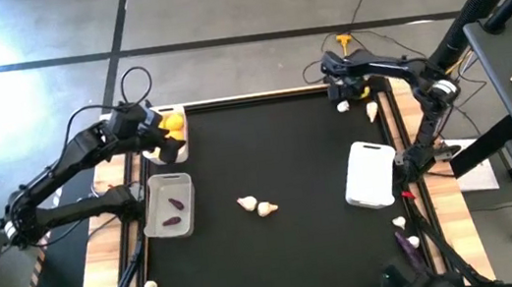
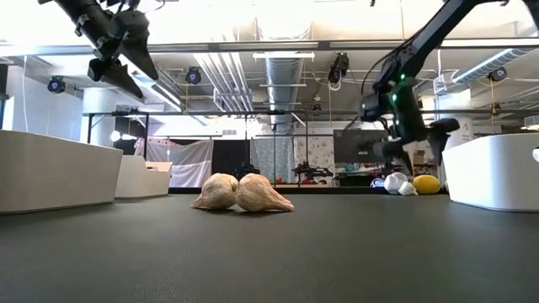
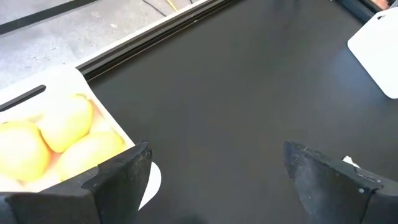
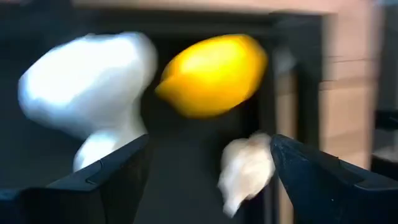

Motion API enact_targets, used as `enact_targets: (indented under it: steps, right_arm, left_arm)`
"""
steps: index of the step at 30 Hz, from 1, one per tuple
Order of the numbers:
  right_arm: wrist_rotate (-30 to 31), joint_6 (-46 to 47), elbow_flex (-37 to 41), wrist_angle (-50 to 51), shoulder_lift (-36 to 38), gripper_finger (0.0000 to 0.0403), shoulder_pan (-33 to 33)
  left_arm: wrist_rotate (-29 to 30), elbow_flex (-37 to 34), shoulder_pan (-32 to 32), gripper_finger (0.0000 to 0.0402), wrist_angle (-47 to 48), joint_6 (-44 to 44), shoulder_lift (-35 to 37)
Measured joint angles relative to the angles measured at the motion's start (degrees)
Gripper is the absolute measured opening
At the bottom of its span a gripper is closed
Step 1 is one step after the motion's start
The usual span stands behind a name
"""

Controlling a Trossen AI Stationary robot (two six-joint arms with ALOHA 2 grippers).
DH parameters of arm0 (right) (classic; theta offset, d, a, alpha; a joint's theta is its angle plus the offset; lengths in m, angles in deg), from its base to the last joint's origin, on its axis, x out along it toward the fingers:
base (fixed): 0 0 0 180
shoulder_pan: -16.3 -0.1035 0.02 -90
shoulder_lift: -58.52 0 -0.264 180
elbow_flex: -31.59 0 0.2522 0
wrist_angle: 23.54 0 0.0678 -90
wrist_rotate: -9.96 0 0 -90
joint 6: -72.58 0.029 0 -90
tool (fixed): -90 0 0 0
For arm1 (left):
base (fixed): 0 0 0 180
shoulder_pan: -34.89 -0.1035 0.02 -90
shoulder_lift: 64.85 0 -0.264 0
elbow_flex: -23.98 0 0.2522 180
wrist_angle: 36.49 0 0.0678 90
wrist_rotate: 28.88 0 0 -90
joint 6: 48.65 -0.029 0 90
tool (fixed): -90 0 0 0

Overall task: Sort produce into baskets
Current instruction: Put the yellow lemon into the top white bin

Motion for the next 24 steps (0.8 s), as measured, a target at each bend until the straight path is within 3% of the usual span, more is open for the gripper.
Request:
enact_targets:
  steps: [4,8,16,24]
  right_arm:
    - [-6.0,-12.3,-0.4,1.7,2.0,0.0318,0.6]
    - [-6.2,-29.6,-3.2,2.7,-0.2,0.0318,-0.4]
    - [5.2,-62.1,-12.1,6.8,-9.9,0.0318,0.5]
    - [5.2,-61.4,-17.3,14.3,-19.1,0.0317,2.5]
  left_arm:
    - [-0.1,0.0,0.0,0.0343,-0.2,-1.6,-1.0]
    - [-0.2,0.0,0.0,0.0343,-0.7,-2.1,-2.0]
    - [-1.8,0.0,0.0,0.0343,-0.8,-0.2,-3.1]
    - [-2.1,0.0,0.0,0.0343,-0.9,1.9,-3.4]
